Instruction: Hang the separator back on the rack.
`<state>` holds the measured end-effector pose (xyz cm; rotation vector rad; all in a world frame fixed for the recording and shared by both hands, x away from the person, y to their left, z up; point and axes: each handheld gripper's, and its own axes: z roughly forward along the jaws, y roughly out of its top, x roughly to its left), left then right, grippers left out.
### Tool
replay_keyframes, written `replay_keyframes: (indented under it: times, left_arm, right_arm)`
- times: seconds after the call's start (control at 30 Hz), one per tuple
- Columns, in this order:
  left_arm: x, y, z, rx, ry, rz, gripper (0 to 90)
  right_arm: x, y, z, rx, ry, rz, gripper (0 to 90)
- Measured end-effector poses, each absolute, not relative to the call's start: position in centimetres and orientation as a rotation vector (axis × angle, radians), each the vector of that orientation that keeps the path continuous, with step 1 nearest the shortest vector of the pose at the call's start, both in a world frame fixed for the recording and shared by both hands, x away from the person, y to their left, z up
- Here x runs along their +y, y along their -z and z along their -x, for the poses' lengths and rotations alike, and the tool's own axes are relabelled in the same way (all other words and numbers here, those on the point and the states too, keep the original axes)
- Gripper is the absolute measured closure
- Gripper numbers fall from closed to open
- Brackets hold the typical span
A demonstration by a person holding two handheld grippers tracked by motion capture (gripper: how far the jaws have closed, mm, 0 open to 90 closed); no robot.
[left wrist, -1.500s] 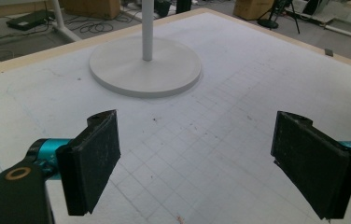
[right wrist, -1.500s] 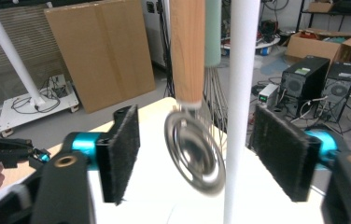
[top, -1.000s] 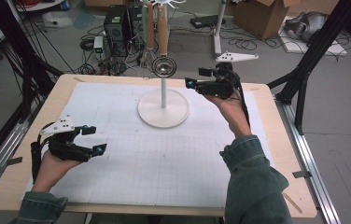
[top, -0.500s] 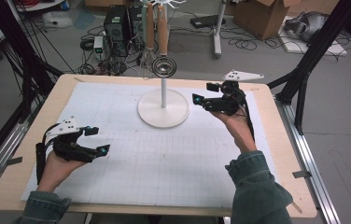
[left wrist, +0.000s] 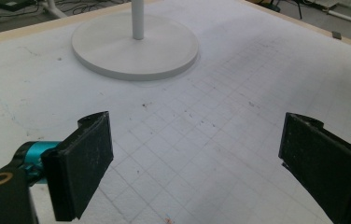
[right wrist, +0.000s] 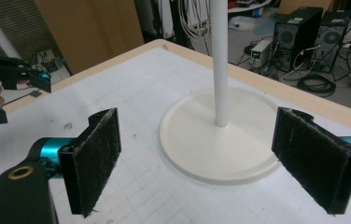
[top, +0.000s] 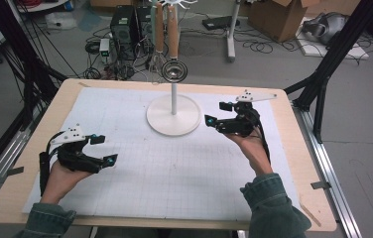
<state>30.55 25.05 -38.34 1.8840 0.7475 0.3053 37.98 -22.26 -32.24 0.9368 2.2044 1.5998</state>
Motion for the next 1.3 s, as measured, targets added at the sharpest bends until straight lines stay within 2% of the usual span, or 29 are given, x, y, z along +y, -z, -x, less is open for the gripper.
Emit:
replay_keyframes:
  times: [1.3]
  left_arm:
    - [24.1, 39.9, -30.8, 0.749, -0.297, -1.888, 7.8]
  right_arm:
    - [-25.9, 38.9, -33.2, 2.216, -1.573, -0.992, 12.1]
